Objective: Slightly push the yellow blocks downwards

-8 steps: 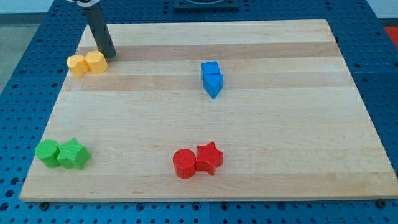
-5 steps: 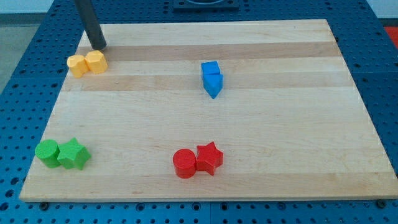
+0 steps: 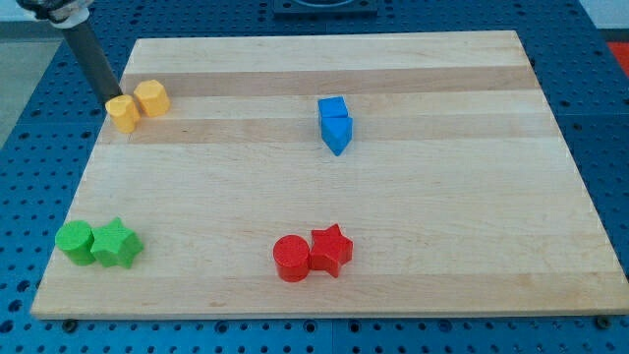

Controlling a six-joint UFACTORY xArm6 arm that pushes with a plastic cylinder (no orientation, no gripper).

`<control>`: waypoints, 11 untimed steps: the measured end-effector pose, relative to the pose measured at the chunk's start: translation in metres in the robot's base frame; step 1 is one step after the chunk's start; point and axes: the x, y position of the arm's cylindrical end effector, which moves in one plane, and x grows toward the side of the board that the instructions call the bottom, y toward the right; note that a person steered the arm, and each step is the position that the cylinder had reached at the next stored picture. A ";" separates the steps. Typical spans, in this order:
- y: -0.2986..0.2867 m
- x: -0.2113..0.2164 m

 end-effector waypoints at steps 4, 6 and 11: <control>0.025 -0.051; 0.040 -0.054; 0.041 -0.038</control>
